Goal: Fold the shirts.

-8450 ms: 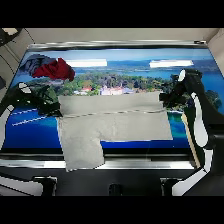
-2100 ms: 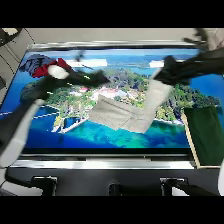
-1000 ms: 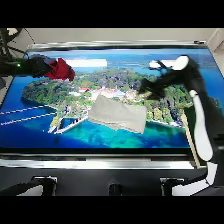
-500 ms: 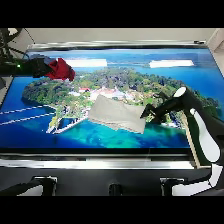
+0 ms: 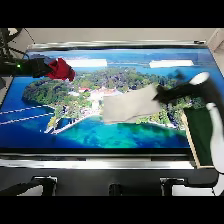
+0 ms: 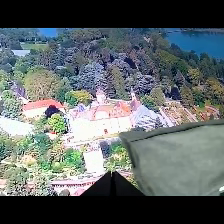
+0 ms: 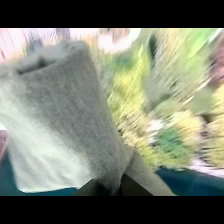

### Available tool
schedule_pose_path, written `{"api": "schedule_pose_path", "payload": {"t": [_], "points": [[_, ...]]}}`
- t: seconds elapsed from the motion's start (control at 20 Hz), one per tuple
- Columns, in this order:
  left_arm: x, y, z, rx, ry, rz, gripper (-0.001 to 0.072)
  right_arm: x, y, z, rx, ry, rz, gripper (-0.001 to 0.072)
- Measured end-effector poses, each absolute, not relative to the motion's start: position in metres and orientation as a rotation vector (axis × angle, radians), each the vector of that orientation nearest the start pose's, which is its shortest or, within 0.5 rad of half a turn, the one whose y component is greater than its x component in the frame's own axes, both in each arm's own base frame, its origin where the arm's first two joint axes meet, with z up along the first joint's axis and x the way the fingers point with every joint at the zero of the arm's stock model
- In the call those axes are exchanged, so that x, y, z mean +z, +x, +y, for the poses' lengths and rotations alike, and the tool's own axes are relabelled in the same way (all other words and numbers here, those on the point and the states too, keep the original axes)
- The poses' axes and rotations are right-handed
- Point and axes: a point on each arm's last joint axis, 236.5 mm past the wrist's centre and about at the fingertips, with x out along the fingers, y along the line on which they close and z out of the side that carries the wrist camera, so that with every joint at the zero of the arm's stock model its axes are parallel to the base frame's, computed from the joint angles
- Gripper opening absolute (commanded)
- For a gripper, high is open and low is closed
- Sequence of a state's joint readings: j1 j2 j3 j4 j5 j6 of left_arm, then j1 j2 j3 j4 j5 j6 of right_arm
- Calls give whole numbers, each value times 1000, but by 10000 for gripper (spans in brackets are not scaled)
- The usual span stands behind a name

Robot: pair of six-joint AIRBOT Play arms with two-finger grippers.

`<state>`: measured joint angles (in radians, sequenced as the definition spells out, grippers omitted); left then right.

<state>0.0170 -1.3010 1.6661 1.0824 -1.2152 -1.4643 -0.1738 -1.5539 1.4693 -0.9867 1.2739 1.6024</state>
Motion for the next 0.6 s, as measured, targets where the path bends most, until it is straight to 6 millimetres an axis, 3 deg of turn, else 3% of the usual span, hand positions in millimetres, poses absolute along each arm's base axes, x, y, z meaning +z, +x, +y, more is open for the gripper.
{"api": "schedule_pose_path", "payload": {"t": [0.1, 0.2, 0.35, 0.45, 0.6], "points": [[219, 451, -96, -387, -254, 805, 32, 73, 452, -14, 78, 632, 1206, 53], [219, 452, -96, -389, -249, 802, 32, 109, 438, -73, -33, 629, 1151, 53], [219, 452, -96, -392, -242, 801, 32, 153, 411, -143, -188, 665, 1050, 53], [219, 451, -97, -394, -239, 800, 32, 173, 392, -179, -278, 706, 993, 53], [219, 451, -97, -399, -230, 798, 32, 189, 365, -207, -350, 779, 959, 53]]}}
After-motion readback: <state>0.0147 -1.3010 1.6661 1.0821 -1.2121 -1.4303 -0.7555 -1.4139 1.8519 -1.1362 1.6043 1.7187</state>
